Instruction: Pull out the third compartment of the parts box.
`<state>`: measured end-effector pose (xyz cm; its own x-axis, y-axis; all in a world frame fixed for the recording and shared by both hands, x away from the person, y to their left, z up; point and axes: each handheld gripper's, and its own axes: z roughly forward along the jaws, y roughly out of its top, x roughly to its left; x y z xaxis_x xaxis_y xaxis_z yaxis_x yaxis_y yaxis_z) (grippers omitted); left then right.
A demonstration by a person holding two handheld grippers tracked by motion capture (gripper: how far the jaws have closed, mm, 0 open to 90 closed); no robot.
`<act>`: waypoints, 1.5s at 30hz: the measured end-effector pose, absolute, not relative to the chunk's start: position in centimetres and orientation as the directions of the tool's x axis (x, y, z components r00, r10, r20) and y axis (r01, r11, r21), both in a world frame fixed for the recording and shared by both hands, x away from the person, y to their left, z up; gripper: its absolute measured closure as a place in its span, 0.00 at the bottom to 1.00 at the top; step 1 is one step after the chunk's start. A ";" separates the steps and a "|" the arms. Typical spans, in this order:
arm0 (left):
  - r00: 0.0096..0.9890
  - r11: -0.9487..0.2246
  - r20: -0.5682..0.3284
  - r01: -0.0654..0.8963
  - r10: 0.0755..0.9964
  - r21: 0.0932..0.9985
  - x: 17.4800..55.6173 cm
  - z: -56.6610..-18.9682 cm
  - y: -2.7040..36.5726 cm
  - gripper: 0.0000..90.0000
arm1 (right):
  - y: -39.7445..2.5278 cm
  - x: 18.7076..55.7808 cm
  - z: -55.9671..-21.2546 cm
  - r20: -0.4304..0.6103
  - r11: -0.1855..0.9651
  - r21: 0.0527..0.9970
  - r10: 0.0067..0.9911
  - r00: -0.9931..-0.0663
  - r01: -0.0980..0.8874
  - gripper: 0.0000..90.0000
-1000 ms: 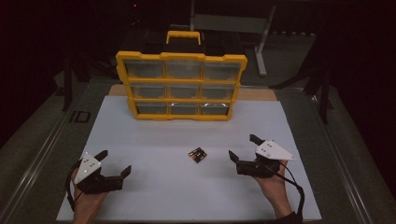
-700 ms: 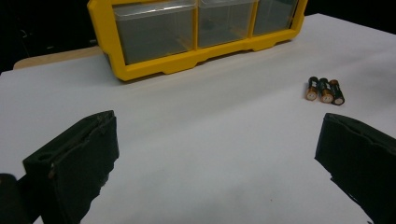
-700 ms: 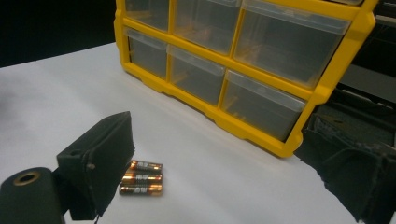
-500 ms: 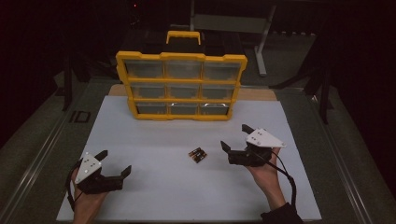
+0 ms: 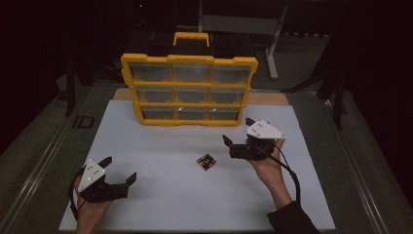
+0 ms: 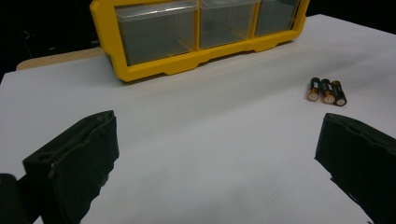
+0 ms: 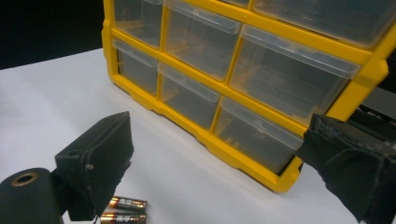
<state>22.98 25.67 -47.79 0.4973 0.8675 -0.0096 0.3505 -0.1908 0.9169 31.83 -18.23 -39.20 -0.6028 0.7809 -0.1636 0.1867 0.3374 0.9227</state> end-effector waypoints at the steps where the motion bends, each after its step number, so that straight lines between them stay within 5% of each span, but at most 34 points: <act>1: 0.498 -0.192 -0.009 0.351 0.867 0.917 23.0 -47.8 25.7 0.00 | -18.1 32.0 -39.1 -0.169 0.344 0.920 0.780 -0.603 0.186 0.09; 45: 0.507 -0.203 -0.005 0.354 0.862 0.913 23.1 -47.8 25.5 0.00 | -14.8 41.7 -38.6 -0.278 0.473 0.851 0.776 -0.565 0.230 0.09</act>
